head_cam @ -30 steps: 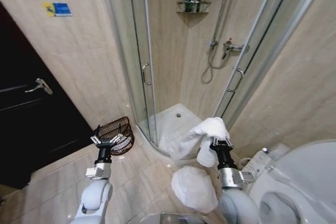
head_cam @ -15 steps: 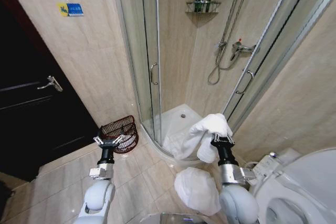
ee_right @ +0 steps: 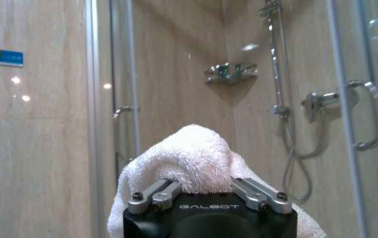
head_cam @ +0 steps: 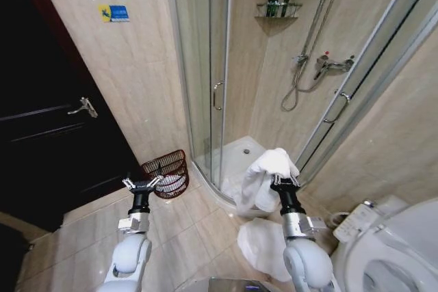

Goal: Discard the used towel into the hamper.

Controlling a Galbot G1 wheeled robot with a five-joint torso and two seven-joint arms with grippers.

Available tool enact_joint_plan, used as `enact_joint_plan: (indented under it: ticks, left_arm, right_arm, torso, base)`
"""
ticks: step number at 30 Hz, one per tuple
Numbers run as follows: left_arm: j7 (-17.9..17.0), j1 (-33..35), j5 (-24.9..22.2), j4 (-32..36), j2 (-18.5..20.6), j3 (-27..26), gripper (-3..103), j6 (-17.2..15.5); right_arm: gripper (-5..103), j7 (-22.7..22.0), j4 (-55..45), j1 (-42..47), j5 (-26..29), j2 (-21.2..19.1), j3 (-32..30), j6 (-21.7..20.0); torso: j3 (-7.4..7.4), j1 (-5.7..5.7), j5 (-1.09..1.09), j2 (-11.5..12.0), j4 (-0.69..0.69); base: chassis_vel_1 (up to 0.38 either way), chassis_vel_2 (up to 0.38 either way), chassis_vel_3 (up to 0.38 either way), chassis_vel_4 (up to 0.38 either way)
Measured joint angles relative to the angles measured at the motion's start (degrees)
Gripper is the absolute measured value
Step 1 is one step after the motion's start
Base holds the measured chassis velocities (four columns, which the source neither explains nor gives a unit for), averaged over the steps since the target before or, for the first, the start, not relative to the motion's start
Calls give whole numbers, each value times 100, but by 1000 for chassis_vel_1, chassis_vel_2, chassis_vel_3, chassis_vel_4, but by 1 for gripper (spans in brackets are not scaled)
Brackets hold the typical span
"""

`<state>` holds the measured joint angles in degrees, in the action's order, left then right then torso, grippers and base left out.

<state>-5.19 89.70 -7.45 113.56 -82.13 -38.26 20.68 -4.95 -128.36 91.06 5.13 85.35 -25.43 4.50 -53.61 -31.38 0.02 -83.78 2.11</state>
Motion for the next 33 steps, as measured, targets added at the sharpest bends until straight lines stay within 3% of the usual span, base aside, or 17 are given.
enact_joint_plan:
  ticks: [10, 24, 33]
  left_arm:
    - [7, -38, -70, -124, 20, 56, 100, 9]
    - [23, 39, -78, -89, -9, 18, 100, 76]
    - [17, 47, -47, -82, -42, 40, 100, 293]
  right_arm:
    - [10, 87, -2, -50, -110, 60, 99, -85]
    - [10, -76, 79, -68, -30, 49, 67, -20]
    - [10, -142, 85, -43, -94, 24, 2, 50]
  torso:
    - [1, 2, -3, -1, 0]
    - [0, 0, -2, 0, -1]
    - [0, 1, -1, 0, 0]
  base:
    - [166, 157, -125, -125]
    - [31, 46, 87, 88]
    - [108, 93, 66, 75]
